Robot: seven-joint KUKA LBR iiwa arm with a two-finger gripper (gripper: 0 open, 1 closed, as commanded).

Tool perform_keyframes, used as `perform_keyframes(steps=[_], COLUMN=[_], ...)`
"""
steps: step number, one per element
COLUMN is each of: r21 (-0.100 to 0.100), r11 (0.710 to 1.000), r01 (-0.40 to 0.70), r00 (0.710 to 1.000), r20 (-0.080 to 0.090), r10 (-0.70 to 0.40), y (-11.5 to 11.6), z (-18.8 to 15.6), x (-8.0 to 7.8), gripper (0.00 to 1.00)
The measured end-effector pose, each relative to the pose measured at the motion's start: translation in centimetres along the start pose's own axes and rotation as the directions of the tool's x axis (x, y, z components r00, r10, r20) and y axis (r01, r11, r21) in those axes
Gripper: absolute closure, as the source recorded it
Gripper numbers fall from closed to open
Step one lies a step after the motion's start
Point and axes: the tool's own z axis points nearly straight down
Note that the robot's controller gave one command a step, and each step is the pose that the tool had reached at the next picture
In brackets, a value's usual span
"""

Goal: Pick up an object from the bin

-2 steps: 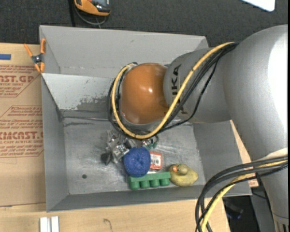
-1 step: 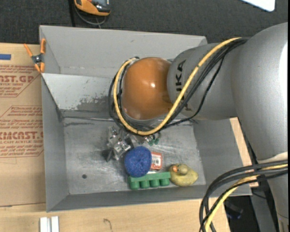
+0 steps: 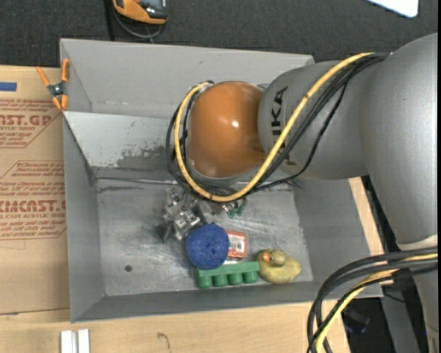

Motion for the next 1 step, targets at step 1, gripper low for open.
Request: perform_keyframes(steps=[1], r21=[0.0], r11=[1.0], r01=[0.0], r00=[1.0], r20=[-0.001], r10=[0.0], y=[0.03], z=[-0.97], x=[0.03], gripper=[1.0])
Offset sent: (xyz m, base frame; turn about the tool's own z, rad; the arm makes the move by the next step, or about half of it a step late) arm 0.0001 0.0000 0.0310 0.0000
